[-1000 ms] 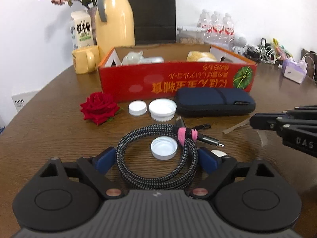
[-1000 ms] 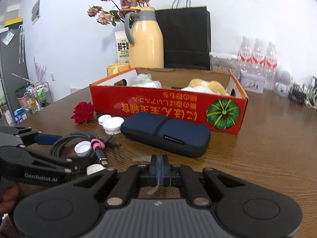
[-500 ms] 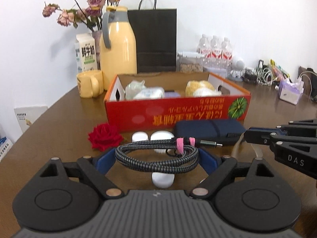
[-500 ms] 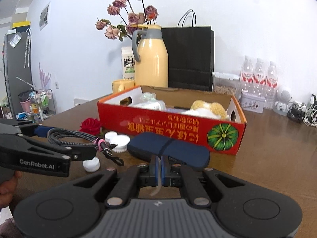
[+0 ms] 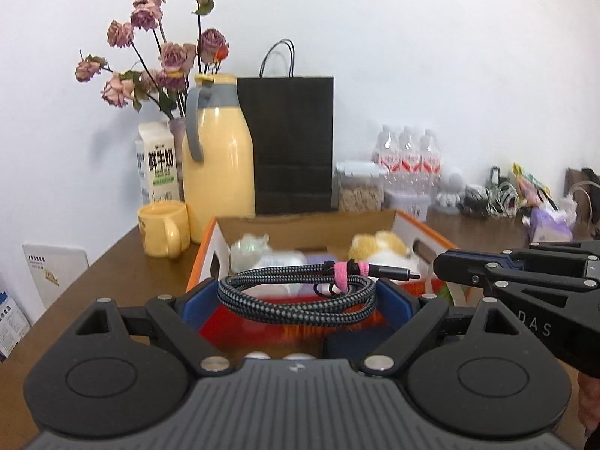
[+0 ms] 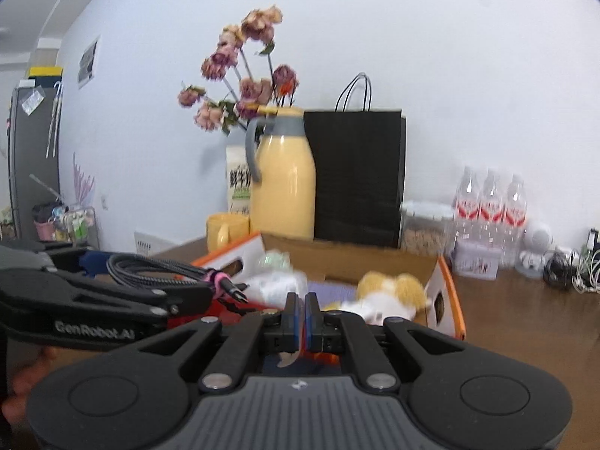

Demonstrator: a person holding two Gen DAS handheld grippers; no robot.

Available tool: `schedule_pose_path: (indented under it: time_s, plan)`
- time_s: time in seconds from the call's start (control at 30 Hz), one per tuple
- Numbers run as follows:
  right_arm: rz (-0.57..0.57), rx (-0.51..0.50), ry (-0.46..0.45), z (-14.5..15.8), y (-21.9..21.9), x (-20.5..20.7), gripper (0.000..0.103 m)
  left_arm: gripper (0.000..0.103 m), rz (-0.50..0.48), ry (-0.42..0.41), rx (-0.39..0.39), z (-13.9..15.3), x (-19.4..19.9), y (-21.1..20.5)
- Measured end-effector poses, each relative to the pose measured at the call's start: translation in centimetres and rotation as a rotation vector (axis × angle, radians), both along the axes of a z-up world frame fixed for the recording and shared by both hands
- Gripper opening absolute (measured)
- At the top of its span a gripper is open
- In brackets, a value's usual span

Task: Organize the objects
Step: 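Carry the braided cable and clear strip into the box and open both tools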

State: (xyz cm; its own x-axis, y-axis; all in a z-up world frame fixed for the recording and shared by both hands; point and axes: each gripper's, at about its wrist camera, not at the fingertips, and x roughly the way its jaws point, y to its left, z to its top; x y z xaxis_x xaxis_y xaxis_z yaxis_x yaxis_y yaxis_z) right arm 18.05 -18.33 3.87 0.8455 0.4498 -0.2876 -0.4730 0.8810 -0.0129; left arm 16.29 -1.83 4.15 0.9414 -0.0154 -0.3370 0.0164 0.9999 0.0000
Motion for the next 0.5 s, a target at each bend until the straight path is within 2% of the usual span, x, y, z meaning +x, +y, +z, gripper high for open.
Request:
schedule_pose_path:
  time_s: [0.13, 0.33, 0.5]
  plan:
    - [-0.018, 0.040, -0.033, 1.3, 0.3, 1.8, 0.003, 0.090, 0.032, -0.018, -0.045, 1.0, 2.4, 0.1]
    - [-0.049, 0.066, -0.053, 2.4, 0.7, 5.4, 0.003, 0.090, 0.067, -0.047, -0.066, 1.7, 5.8, -0.1]
    - [-0.071, 0.111, -0.025, 2.1, 0.6, 8.8, 0.003, 0.090, 0.098, -0.050, -0.074, 1.4, 8.6, -0.2]
